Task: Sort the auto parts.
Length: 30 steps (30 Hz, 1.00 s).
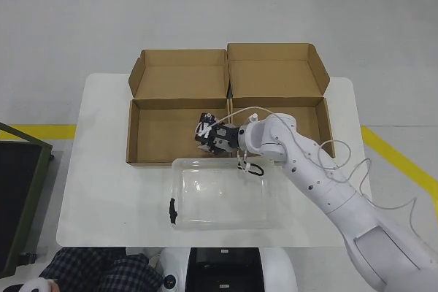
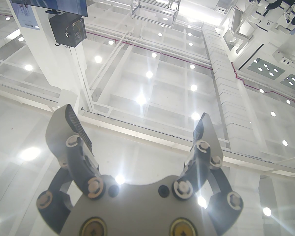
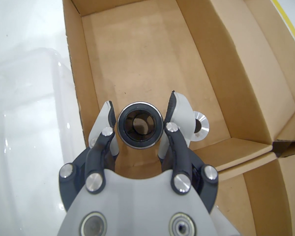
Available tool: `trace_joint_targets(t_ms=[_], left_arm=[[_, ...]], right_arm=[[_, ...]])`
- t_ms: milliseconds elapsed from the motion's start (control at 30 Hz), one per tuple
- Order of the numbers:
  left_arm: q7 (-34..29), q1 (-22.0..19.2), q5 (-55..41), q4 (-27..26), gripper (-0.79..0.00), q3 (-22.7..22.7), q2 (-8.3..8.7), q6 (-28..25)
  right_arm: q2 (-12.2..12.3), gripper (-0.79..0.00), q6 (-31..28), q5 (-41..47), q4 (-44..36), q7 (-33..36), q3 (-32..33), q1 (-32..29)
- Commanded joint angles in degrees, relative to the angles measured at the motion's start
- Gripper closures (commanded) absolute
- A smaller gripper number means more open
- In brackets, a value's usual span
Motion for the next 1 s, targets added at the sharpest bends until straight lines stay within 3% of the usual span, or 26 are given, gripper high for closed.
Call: trace_joint_targets(t_ms=[0,300,633,767,967], left_arm=[[0.0,0.0,0.0,0.0,-0.785,0.0,0.0,0.0],[0.0,0.0,0.0,0.0,-0.785,0.0,0.0,0.0],[0.0,0.0,0.0,0.0,-0.785,0.0,0.0,0.0],[0.0,0.0,0.0,0.0,-0.785,0.0,0.0,0.0],[0.0,0.0,0.0,0.0,-0.785,0.0,0.0,0.0]], right_arm=[[0.41,-0.379,-0.25,-0.06,-2.29,0.07,1.12,-0.68],[3.04,-0.385,-2.27,-0.19,-16.7,0.73,8.35,-6.52],[6.43,-0.413,-3.48,-0.92,-29.93,-2.24,20.67,-17.47],[7.52,-0.468,-3.12,-1.72,-32.83,-4.53,25.93,-21.9],[8.9,-0.637,-2.78,-2.14,-36.07,-10.42,34.27,-28.96]])
